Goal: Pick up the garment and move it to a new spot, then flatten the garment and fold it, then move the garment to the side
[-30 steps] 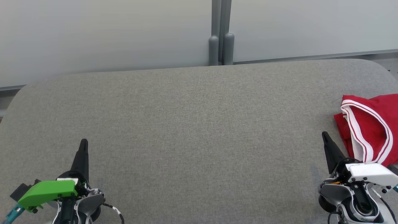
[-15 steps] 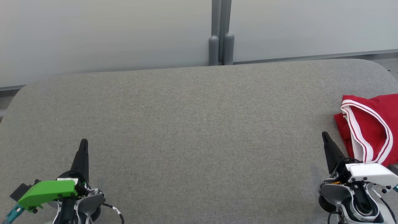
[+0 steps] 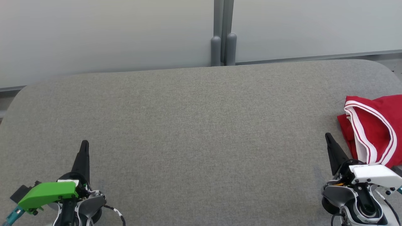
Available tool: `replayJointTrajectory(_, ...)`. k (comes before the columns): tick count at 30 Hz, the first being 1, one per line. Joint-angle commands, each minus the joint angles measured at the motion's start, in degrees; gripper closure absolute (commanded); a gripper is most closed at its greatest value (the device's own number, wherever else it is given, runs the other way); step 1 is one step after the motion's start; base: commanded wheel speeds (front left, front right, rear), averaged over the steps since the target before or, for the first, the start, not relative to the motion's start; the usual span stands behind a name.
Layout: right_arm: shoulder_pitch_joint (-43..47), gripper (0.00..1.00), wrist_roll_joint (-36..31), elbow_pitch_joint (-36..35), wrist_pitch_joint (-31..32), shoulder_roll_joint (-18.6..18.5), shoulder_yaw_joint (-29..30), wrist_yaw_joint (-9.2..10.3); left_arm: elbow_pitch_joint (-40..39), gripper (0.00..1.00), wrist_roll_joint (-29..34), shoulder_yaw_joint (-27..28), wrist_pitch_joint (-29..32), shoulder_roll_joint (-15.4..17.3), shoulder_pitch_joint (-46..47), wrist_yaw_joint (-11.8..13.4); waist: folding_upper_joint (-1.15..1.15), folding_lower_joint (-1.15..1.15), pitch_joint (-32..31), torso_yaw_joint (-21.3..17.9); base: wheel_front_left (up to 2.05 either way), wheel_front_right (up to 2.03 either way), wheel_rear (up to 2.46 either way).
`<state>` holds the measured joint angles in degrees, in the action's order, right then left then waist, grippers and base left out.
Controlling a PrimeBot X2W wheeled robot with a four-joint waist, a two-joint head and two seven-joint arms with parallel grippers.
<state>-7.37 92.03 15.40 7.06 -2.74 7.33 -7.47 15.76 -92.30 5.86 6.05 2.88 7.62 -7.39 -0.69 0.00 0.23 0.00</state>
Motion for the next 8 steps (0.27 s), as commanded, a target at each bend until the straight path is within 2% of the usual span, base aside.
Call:
replayJointTrajectory(1, -0.53, 1.0, 0.26, 0.08, 0.12, -0.28, 0.0, -0.04, -0.15, 1.0, -0.04, 0.19, 0.28, -0.02, 0.66, -0.19, 0.69, 0.0, 0.0, 0.0, 0.0, 0.0, 0.0)
replayJointTrajectory(8, -0.52, 1.0, 0.26, 0.08, 0.13, -0.28, 0.0, -0.04, -0.15, 1.0, -0.05, 0.19, 0.27, -0.02, 0.66, -0.19, 0.69, 0.0, 0.0, 0.0, 0.0, 0.0, 0.0)
